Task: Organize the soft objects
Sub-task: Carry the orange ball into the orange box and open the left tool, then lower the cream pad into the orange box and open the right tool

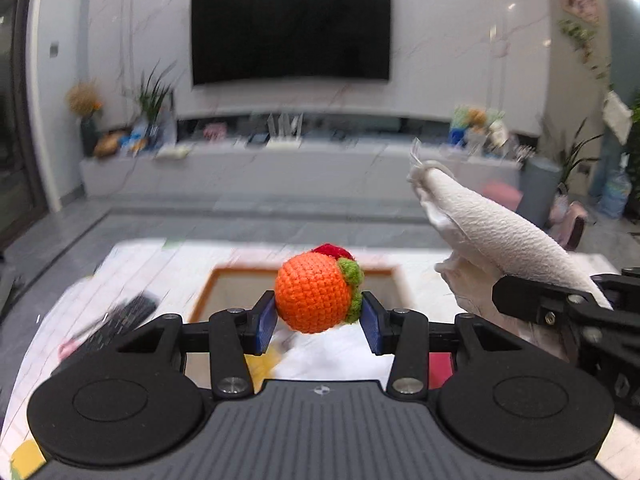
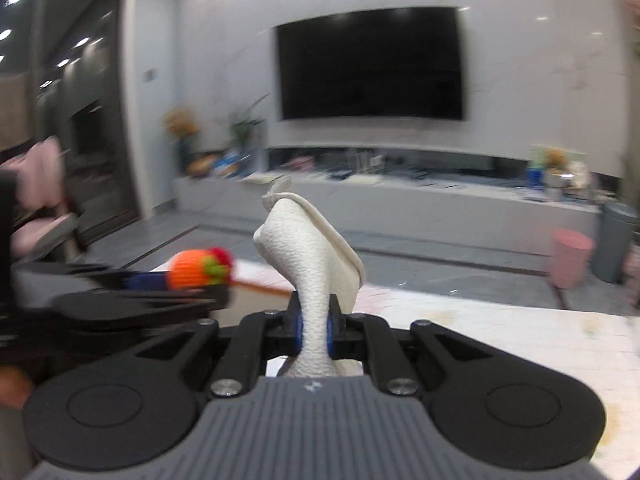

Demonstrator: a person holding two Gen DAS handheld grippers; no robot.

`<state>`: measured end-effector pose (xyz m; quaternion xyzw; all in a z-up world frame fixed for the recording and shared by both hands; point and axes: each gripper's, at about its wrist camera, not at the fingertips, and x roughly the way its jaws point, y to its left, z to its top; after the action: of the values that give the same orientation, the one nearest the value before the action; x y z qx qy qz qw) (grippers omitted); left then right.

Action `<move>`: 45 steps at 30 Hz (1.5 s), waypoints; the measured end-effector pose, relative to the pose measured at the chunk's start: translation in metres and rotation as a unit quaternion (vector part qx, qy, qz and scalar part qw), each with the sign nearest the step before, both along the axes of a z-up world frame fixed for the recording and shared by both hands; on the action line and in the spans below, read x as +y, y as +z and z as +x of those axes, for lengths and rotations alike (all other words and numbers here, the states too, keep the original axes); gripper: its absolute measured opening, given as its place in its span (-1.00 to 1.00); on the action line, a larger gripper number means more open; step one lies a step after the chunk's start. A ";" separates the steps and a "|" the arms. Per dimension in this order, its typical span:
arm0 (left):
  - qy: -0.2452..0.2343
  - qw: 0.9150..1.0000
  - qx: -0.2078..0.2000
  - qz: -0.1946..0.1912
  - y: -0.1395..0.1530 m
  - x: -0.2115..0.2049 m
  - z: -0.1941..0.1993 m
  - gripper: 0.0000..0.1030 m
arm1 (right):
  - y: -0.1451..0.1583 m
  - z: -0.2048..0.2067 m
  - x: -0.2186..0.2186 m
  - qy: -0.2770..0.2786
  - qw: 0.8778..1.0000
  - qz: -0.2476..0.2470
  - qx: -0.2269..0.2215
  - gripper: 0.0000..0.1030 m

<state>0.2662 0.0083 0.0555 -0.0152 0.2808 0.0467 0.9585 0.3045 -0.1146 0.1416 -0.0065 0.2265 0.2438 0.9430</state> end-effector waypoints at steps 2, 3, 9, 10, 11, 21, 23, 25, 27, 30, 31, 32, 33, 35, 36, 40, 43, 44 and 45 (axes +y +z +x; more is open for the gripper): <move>0.006 1.000 0.016 -0.008 -0.011 0.019 0.009 -0.03 | -0.007 0.004 0.031 0.012 1.000 -0.016 0.014 -0.85; 0.010 1.000 0.026 -0.006 -0.016 0.027 0.013 -0.03 | -0.012 0.008 0.042 0.013 0.999 -0.025 0.021 -0.85; 0.016 0.998 0.058 -0.028 -0.037 0.061 0.019 0.00 | -0.032 0.027 0.083 0.020 0.996 -0.047 0.069 -0.84; 0.012 0.997 0.063 -0.034 -0.039 0.063 0.019 0.04 | -0.035 0.030 0.086 0.021 0.996 -0.051 0.076 -0.84; 0.011 0.997 0.064 -0.038 -0.042 0.067 0.013 0.12 | -0.039 0.033 0.092 0.021 0.995 -0.058 0.083 -0.84; 0.011 0.999 0.019 0.025 -0.026 0.068 -0.022 0.77 | -0.061 0.040 0.113 0.001 0.989 -0.086 0.117 -0.82; 0.033 0.999 0.014 -0.002 -0.019 0.076 -0.031 0.77 | -0.061 0.042 0.119 0.000 0.989 -0.093 0.118 -0.77; 0.035 0.999 0.016 -0.021 -0.010 0.082 -0.038 0.77 | -0.060 0.038 0.122 -0.004 0.988 -0.098 0.121 -0.34; 0.034 0.999 0.010 -0.028 -0.002 0.088 -0.050 0.77 | -0.060 0.040 0.121 -0.010 0.987 -0.109 0.115 -0.04; 0.025 0.999 0.008 -0.031 0.009 0.089 -0.068 0.77 | -0.059 0.029 0.120 -0.012 0.987 -0.115 0.111 0.14; 0.022 0.999 0.007 -0.032 0.012 0.087 -0.074 0.77 | -0.057 0.024 0.118 -0.016 0.988 -0.109 0.112 0.39; 0.018 0.999 0.006 -0.032 0.014 0.085 -0.079 0.77 | -0.054 0.017 0.117 -0.021 0.988 -0.102 0.111 0.51; 0.017 0.999 0.003 -0.032 0.016 0.083 -0.086 0.77 | -0.052 0.011 0.115 -0.023 0.989 -0.098 0.108 0.68; 0.016 0.999 -0.008 -0.029 0.021 0.078 -0.101 0.77 | -0.048 -0.003 0.112 -0.023 0.991 -0.095 0.096 0.81; 0.010 1.000 -0.010 -0.024 0.023 0.074 -0.107 0.78 | -0.047 -0.009 0.112 -0.028 0.991 -0.098 0.088 0.94; -0.016 1.000 -0.024 -0.010 0.026 0.062 -0.134 0.79 | -0.044 -0.037 0.107 -0.064 0.989 -0.113 0.069 0.95; -0.031 0.999 -0.027 -0.013 0.023 0.055 -0.150 0.79 | -0.043 -0.068 0.095 -0.071 0.992 -0.083 0.063 0.95; -0.037 0.999 -0.026 -0.016 0.021 0.054 -0.155 0.79 | -0.044 -0.079 0.091 -0.072 0.993 -0.070 0.066 0.95; -0.040 0.999 -0.027 -0.018 0.018 0.052 -0.161 0.79 | -0.046 -0.089 0.088 -0.072 0.993 -0.062 0.068 0.95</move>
<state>0.1055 0.0603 0.0739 -0.0227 0.2563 0.0023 0.9663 0.2154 -0.0269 0.0956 -0.0318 0.3051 0.1605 0.9382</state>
